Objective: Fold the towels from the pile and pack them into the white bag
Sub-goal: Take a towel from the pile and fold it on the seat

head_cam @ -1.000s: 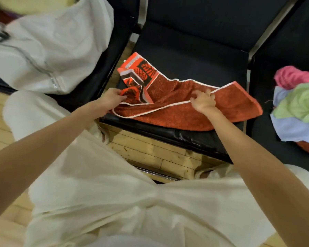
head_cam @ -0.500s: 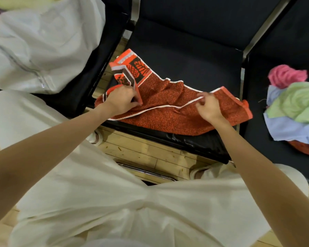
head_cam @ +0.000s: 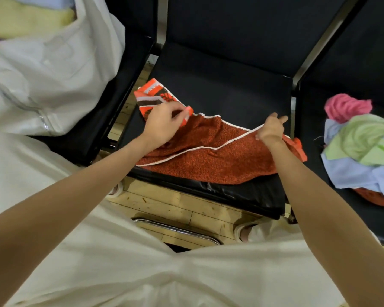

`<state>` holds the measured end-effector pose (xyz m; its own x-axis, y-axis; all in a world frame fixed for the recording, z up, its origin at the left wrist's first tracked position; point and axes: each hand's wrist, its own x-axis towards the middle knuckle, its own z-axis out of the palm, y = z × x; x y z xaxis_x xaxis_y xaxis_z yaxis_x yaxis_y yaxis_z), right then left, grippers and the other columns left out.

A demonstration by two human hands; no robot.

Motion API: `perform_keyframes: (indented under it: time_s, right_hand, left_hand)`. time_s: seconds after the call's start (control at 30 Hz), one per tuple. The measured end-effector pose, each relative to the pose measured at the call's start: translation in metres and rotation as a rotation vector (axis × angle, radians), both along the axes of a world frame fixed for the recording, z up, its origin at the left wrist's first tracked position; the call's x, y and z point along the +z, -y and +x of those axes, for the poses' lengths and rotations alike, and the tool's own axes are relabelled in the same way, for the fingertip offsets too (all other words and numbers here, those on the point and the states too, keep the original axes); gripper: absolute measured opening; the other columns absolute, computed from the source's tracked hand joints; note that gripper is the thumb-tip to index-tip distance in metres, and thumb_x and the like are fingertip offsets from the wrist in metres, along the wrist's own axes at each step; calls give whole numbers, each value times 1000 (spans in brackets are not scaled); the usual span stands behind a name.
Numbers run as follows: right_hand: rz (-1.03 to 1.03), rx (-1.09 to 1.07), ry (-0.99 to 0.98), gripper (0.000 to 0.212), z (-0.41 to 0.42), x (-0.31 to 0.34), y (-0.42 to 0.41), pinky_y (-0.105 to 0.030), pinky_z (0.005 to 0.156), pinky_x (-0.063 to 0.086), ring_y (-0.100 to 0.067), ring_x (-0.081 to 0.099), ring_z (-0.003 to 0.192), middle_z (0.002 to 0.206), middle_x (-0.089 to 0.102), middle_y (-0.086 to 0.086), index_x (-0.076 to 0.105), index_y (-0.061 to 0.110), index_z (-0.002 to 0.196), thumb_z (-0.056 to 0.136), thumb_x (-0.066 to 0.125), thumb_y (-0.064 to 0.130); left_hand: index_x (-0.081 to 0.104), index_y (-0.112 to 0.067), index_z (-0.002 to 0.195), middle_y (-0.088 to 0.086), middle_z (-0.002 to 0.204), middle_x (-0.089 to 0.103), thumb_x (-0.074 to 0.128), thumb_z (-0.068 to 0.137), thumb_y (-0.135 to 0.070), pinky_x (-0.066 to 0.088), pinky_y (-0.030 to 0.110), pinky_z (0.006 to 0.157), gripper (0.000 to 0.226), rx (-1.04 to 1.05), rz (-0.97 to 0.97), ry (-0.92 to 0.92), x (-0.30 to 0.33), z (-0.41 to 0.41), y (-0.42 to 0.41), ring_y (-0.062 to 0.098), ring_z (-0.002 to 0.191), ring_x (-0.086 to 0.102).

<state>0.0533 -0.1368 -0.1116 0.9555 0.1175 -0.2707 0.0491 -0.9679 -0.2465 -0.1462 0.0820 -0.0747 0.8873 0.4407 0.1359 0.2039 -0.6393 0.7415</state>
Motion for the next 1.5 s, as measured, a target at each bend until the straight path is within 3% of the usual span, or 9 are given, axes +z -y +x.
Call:
perform_keyframes:
  time_s: [0.1, 0.2, 0.33, 0.57, 0.67, 0.77, 0.9, 1.2, 1.5]
  right_hand:
    - [6, -27, -18, 73, 6, 0, 5, -43, 99, 43, -46, 49, 117, 139, 30, -31, 28, -5, 137, 76, 67, -12]
    - [92, -4, 80, 40, 6, 2, 11, -38, 96, 43, -41, 54, 112, 125, 50, -29, 50, -6, 122, 83, 57, -5]
    - [183, 168, 148, 9, -13, 29, 14, -34, 81, 55, -15, 69, 72, 77, 68, -6, 70, 16, 78, 81, 66, 8]
    - [344, 766, 92, 7, -60, 99, -1, -35, 72, 52, -13, 60, 74, 81, 63, 6, 77, 18, 80, 75, 78, 14]
    - [482, 839, 70, 16, -74, 112, -16, -15, 74, 47, -10, 63, 80, 88, 67, 1, 77, 11, 87, 78, 70, 0]
    - [653, 795, 13, 17, -88, 116, -28, -10, 70, 48, 0, 63, 70, 81, 65, 9, 74, 10, 89, 78, 70, -3]
    - [843, 572, -29, 13, -97, 105, -37, -33, 69, 59, -10, 69, 65, 76, 68, 1, 67, 9, 80, 76, 75, 0]
    - [829, 551, -14, 28, -94, 95, -43, -38, 68, 59, -15, 68, 60, 80, 59, 0, 65, 11, 105, 80, 71, 0]
    - [776, 400, 202, 12, -96, 89, -50, -33, 69, 58, -12, 65, 60, 86, 58, -2, 69, 18, 84, 85, 68, 6]
  left_hand:
    - [72, -10, 84, -8, 80, 67, 57, 95, -25, 39, 8, 72, 24, -58, -98, 79, 21, 19, 19, -7, 73, 58]
    - [73, -9, 87, -8, 83, 67, 58, 95, -24, 41, 11, 77, 23, -90, -136, 76, 28, 29, 28, -9, 77, 59]
    - [73, -9, 104, -9, 98, 67, 60, 93, -23, 45, 17, 90, 22, -16, -193, 67, 29, 30, 25, 3, 95, 62]
    - [72, -19, 98, -8, 92, 69, 70, 85, -13, 49, 12, 86, 15, 69, -389, 85, 35, 26, 27, -10, 80, 63]
    - [71, -10, 100, 3, 95, 71, 68, 85, -3, 48, 7, 80, 17, 55, -435, 77, 41, 24, 31, -8, 75, 63]
    - [64, 3, 106, 6, 87, 70, 66, 84, 3, 47, 6, 76, 22, 26, -441, 74, 47, 21, 33, -5, 73, 65]
    - [44, -2, 98, -1, 79, 67, 66, 84, 4, 40, 0, 71, 27, 42, -456, 120, 48, 17, 37, -14, 69, 62]
    - [41, -18, 85, 8, 86, 73, 68, 83, 0, 50, 14, 79, 33, -63, -377, 147, 44, 10, 28, 8, 82, 71]
    - [53, -22, 73, -3, 80, 72, 79, 74, -7, 55, 24, 77, 30, 95, -251, 36, 25, -32, 1, 6, 78, 70]
